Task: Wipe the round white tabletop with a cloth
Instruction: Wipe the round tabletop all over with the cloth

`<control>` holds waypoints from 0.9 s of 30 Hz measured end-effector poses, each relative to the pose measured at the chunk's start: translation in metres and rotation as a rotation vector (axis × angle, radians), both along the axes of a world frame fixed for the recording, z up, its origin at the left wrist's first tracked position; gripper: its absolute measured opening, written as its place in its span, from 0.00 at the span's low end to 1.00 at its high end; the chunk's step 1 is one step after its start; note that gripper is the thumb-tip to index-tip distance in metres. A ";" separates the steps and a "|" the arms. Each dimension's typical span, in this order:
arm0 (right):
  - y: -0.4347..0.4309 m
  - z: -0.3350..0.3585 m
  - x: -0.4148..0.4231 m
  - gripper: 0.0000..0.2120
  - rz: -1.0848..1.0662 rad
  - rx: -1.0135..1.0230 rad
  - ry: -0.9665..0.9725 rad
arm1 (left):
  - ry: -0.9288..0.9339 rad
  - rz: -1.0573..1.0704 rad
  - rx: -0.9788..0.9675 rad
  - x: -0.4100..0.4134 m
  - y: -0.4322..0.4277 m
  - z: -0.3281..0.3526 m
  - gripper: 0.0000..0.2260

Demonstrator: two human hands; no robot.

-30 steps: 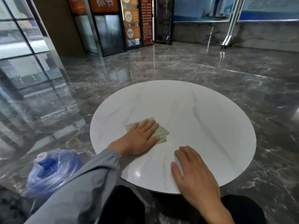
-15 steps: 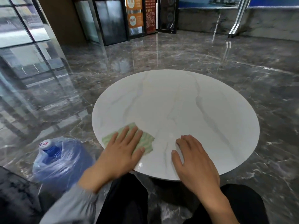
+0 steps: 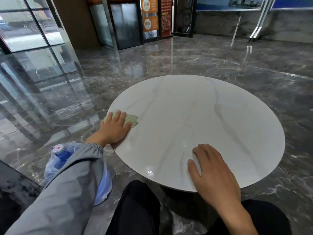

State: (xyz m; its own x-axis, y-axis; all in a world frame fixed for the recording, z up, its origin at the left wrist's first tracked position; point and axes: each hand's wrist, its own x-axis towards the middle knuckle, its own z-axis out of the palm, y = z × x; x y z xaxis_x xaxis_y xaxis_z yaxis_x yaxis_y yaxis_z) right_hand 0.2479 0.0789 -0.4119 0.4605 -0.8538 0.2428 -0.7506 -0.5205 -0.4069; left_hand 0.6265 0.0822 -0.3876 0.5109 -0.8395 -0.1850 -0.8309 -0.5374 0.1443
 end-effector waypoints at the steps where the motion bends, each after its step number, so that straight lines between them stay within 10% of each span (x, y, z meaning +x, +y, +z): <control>1: 0.000 0.000 0.000 0.20 0.004 -0.001 0.002 | -0.004 0.004 -0.001 -0.006 0.001 0.000 0.30; 10: 0.001 0.000 -0.001 0.20 0.004 -0.021 -0.006 | -0.038 -0.291 -0.084 -0.145 0.095 -0.025 0.36; 27: 0.000 0.000 0.002 0.12 -0.010 -0.075 -0.024 | -0.047 -0.163 -0.009 -0.027 0.006 -0.004 0.30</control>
